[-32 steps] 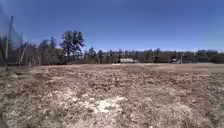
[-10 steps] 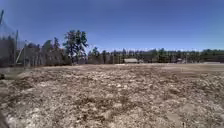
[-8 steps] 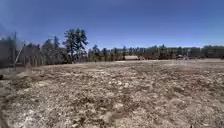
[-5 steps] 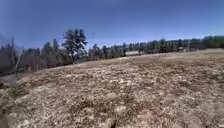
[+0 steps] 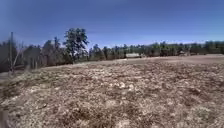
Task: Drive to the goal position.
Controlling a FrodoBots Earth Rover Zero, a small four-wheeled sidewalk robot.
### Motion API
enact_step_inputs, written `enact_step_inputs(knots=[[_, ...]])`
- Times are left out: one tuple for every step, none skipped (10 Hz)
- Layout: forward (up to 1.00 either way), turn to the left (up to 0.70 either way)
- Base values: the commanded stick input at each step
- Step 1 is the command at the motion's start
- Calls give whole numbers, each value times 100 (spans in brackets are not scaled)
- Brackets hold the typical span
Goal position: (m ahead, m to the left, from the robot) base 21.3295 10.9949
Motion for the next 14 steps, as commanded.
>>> enact_step_inputs(knots=[[70, 0], [70, 0], [70, 0], [70, 0], [70, 0], [70, 0], [70, 0], [70, 0], [70, 0], [70, 0], [70, 0], [70, 0], [70, 0], [70, 0]])
